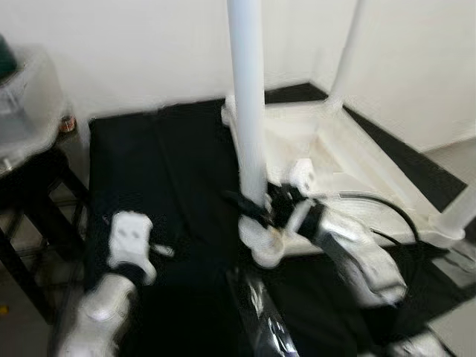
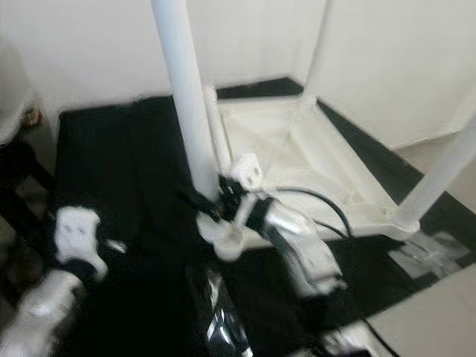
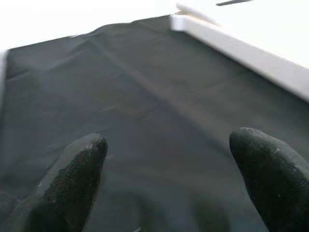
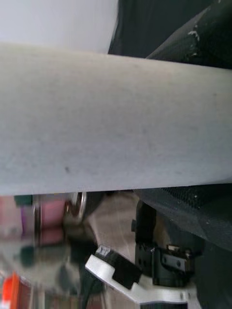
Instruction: Building children table
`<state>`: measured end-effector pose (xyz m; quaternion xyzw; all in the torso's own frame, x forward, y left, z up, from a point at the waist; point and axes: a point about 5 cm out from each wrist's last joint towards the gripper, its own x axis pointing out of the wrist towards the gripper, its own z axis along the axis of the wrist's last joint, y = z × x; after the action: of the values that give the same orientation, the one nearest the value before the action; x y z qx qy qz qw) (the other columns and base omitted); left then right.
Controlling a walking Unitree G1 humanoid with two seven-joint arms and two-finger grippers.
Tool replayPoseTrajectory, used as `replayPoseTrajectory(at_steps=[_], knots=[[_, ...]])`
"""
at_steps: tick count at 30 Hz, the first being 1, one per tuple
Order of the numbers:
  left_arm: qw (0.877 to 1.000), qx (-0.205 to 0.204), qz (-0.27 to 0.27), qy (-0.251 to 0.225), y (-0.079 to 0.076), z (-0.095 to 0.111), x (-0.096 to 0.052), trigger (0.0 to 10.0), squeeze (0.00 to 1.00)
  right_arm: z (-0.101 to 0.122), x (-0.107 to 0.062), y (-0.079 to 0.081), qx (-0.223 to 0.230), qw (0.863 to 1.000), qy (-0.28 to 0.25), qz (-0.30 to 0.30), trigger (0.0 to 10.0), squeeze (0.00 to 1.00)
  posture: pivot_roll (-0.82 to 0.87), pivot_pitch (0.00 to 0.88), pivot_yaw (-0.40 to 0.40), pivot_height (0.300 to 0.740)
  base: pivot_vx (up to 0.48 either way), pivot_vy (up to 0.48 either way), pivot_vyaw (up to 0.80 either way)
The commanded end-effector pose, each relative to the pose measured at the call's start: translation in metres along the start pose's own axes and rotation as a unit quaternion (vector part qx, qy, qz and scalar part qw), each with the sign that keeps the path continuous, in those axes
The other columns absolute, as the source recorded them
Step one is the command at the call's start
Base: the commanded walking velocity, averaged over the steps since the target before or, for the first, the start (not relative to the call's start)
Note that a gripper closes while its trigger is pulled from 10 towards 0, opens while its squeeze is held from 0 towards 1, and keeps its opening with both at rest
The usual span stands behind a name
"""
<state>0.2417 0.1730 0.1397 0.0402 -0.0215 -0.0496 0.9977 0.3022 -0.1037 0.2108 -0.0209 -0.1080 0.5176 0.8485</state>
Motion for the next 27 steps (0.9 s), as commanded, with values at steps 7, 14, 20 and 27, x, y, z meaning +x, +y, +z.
replayPoseTrajectory(at_steps=[7, 14, 20, 27], knots=[[0.999, 0.002, -0.034, 0.009, -0.007, -0.001, -0.005, 10.0, 0.0, 0.009, -0.027, 0.012, 0.009, 0.996, -0.019, 0.089, 10.0, 0.0, 0.0, 0.186, 0.009, 0.74, 0.0, 0.0, 0.0], [0.999, 0.001, -0.045, 0.008, -0.008, -0.001, -0.004, 10.0, 0.0, 0.005, -0.04, 0.01, -0.02, 0.994, 0.016, 0.107, 10.0, 0.0, 0.0, 0.189, 0.014, 0.74, 0.0, 0.0, 0.0], [0.999, 0.0, -0.047, 0.008, -0.008, -0.001, -0.004, 10.0, 0.0, 0.005, -0.043, -0.007, -0.078, 0.995, 0.02, 0.059, 10.0, 0.0, 0.01, 0.19, 0.023, 0.74, 0.0, 0.0, 0.0], [0.999, 0.001, -0.05, 0.008, -0.007, -0.001, -0.004, 10.0, 0.0, 0.007, -0.046, -0.008, -0.065, 0.995, 0.005, 0.069, 10.0, 0.0, 0.01, 0.193, 0.03, 0.74, 0.0, 0.0, 0.0]])
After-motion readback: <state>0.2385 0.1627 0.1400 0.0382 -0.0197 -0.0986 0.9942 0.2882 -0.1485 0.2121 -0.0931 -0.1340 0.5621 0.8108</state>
